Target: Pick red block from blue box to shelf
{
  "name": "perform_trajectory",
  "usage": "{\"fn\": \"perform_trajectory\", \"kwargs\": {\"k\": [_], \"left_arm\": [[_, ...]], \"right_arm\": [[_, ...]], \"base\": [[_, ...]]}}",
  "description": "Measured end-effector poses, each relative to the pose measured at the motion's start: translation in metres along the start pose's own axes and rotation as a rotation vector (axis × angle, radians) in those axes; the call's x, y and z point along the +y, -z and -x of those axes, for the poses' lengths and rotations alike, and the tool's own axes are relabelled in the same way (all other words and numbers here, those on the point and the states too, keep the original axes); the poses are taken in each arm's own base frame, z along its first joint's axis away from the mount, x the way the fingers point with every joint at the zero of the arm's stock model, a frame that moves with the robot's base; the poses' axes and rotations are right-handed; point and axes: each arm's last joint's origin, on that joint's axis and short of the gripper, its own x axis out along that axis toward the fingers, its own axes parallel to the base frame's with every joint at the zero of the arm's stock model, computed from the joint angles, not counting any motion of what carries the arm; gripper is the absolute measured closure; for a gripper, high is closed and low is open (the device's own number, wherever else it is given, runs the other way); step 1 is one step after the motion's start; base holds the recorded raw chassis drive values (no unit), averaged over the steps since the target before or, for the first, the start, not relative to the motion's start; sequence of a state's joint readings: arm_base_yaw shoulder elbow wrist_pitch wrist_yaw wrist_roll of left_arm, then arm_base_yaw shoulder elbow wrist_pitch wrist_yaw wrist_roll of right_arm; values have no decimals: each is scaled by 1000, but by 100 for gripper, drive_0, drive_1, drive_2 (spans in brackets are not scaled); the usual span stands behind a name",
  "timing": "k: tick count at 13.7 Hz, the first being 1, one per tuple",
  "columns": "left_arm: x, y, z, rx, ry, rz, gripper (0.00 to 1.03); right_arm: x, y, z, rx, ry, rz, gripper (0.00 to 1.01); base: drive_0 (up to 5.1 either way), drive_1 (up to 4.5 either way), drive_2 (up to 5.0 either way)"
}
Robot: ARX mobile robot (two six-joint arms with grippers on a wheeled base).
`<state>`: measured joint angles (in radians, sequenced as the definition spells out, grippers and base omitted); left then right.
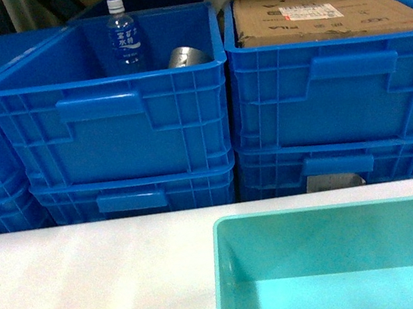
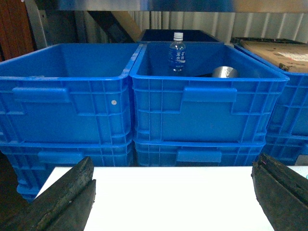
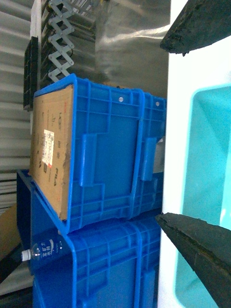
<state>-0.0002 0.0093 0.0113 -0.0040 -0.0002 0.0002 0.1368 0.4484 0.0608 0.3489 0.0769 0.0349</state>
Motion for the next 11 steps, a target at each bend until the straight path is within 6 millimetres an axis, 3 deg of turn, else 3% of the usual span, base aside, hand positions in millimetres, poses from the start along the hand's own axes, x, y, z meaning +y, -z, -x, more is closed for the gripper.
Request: {"fn": "perform_trajectory", "kwargs": {"k": [2, 3, 4, 6, 9, 11], "left_arm": [[0, 0, 0, 0, 0, 0, 5], [0, 0, 0, 0, 0, 0, 5], [0, 0, 0, 0, 0, 0, 5], [0, 0, 0, 0, 0, 0, 5], [0, 0, 0, 0, 0, 0, 5], [0, 0, 0, 0, 0, 0, 5]], "right_arm": [[12, -22, -30, 48, -45, -34, 3], [22, -23, -49, 114, -79, -49, 3], [35, -14, -71, 211, -96, -65, 3], [53, 9, -94, 325, -92, -80, 3], [62, 52, -104, 462, -28, -103, 3], [62, 69, -95, 490, 5, -103, 3]], "base": [[0, 0, 0], [0, 0, 0], [0, 0, 0], [0, 0, 0], [0, 0, 0], [0, 0, 0]]}}
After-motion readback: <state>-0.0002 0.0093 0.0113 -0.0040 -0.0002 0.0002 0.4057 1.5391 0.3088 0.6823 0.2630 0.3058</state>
